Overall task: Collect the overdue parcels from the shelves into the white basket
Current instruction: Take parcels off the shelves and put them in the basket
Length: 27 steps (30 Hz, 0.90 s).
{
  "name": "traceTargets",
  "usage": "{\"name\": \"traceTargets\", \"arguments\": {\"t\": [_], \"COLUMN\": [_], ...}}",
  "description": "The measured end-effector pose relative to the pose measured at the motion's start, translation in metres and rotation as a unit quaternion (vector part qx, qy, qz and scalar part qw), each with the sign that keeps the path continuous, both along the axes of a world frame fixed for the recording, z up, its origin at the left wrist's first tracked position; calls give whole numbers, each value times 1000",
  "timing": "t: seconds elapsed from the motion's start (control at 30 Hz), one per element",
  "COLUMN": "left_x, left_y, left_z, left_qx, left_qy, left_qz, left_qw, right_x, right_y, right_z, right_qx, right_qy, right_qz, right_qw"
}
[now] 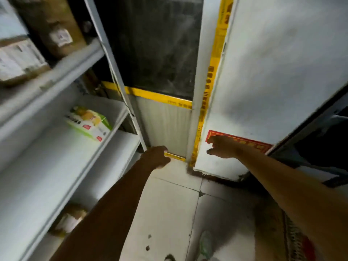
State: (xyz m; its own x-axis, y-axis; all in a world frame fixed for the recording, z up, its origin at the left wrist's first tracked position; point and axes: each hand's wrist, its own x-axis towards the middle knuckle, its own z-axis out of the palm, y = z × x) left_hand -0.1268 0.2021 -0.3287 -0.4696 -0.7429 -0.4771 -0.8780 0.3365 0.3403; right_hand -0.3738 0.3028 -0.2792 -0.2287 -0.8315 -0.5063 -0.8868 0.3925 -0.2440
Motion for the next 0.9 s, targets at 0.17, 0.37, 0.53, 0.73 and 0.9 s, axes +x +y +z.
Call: {"name": "traceTargets", "arguments": {"t": [0.17, 0.37, 0.53, 0.73, 0.9], "left_x": [112, 207, 264, 326, 383], "left_y": [6, 34, 81, 133, 158], "left_z": [-33, -82, -138, -175, -218], "left_qx": [21, 47, 73, 113, 131], "left_qy": [-24, -32, -54, -58, -52], "left_qz": [132, 314, 423, 514, 575], "left_qw": [991, 948, 901, 848, 806], "right_x": [87, 181, 250, 342, 418], "right_y": [-71, -142, -169, -171, -168], "right_z": [-36, -92, -153, -205, -257], "right_qx": [20, 61, 96, 132, 142], "right_qy": [-42, -76, -54, -52, -55], "right_qz": [82, 234, 369, 451, 482], "right_qw": [996, 967, 923, 881, 863]}}
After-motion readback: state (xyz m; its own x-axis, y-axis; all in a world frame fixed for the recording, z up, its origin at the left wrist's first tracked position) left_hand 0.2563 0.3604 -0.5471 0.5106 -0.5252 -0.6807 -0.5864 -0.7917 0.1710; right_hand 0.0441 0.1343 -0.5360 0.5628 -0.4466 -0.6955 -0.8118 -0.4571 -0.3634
